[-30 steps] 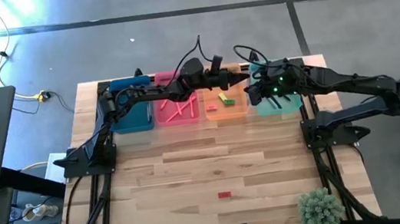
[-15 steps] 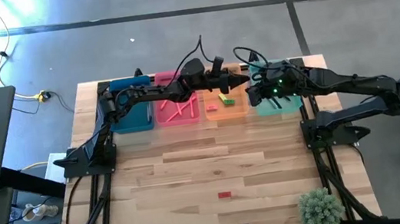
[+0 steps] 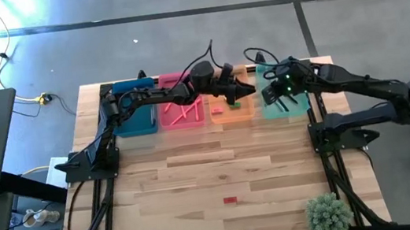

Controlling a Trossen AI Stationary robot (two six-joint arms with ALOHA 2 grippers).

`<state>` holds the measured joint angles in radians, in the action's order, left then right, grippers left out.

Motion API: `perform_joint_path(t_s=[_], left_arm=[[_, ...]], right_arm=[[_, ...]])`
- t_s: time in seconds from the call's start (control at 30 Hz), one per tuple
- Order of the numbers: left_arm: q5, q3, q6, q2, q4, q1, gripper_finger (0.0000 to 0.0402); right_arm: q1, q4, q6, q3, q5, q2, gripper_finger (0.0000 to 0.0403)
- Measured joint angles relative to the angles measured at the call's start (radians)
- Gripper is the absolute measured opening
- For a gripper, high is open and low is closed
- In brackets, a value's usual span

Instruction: Sort crayons/erasers/pens/pencils in bins

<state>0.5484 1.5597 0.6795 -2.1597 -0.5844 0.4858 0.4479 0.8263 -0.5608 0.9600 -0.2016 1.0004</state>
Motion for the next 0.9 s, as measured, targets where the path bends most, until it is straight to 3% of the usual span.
perform_joint_path(t_s=[0.23,0.47,0.7,0.9], left_arm=[[-0.006,0.0,-0.096,0.0,0.086,-0.031,0.0128],[-0.103,0.0,-0.203,0.0,0.219,-0.088,0.0113],[-0.119,0.0,-0.226,0.017,0.303,-0.126,0.0101],[-0.191,0.0,-0.355,0.092,0.455,-0.143,0.0087]], right_arm=[[0.148,0.03,0.207,0.0,0.0,0.0,0.0014],[0.268,-0.004,0.381,-0.044,0.001,0.052,0.0014],[0.329,-0.064,0.398,-0.15,0.063,0.115,0.0014],[0.361,-0.158,0.431,-0.23,0.1,0.167,0.0014]])
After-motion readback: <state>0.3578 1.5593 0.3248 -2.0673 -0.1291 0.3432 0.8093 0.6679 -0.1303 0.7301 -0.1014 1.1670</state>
